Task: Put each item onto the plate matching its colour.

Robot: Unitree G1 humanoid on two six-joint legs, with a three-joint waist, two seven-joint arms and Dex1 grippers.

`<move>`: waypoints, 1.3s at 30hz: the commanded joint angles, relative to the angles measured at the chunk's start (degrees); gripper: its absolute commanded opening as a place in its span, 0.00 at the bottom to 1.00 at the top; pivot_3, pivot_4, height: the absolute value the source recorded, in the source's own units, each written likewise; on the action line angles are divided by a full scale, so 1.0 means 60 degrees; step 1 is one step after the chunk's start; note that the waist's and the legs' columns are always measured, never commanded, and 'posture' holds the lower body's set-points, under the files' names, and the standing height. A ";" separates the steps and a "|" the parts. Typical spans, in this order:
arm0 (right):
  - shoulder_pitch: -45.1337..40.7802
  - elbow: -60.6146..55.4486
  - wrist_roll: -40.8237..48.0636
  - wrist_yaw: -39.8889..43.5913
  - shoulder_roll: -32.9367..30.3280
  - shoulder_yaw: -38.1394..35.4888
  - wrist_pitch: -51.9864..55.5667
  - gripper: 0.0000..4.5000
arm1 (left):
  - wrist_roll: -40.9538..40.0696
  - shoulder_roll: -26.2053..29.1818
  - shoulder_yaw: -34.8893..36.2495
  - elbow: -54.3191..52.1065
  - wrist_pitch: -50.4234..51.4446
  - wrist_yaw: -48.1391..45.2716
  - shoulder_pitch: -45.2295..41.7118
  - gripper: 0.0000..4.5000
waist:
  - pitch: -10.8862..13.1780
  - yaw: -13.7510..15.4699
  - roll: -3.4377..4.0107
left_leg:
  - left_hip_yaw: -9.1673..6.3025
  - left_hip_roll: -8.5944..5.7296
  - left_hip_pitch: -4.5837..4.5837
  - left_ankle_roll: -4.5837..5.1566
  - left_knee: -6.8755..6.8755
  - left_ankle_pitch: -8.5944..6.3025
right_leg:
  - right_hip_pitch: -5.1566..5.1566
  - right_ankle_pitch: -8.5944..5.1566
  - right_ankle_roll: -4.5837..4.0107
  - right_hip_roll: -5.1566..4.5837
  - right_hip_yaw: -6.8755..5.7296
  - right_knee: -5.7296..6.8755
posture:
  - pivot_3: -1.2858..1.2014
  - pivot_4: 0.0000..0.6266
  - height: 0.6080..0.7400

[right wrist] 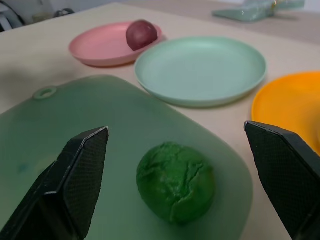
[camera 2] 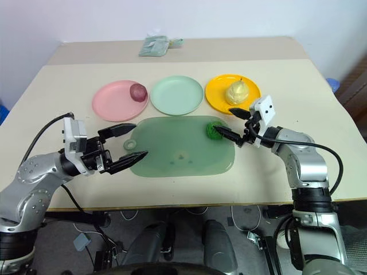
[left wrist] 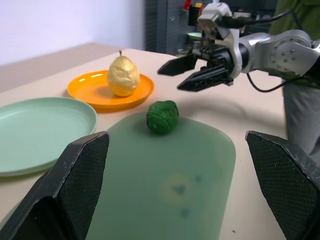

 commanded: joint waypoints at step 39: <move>-0.5724 0.8762 -0.2188 -0.1522 0.3568 0.1034 -0.5055 0.40 | -0.0317 -0.0019 0.0312 -0.1088 0.0014 0.1191 0.0697 1.00 | -0.0001 -0.0030 -0.0005 | -0.0001 -0.0004 0.0001 -0.0011 -0.0004 0.0005 | -0.0005 0.0003 0.0002 0.0006 -0.0004 0.0008 | 0.52 0.24 1.00</move>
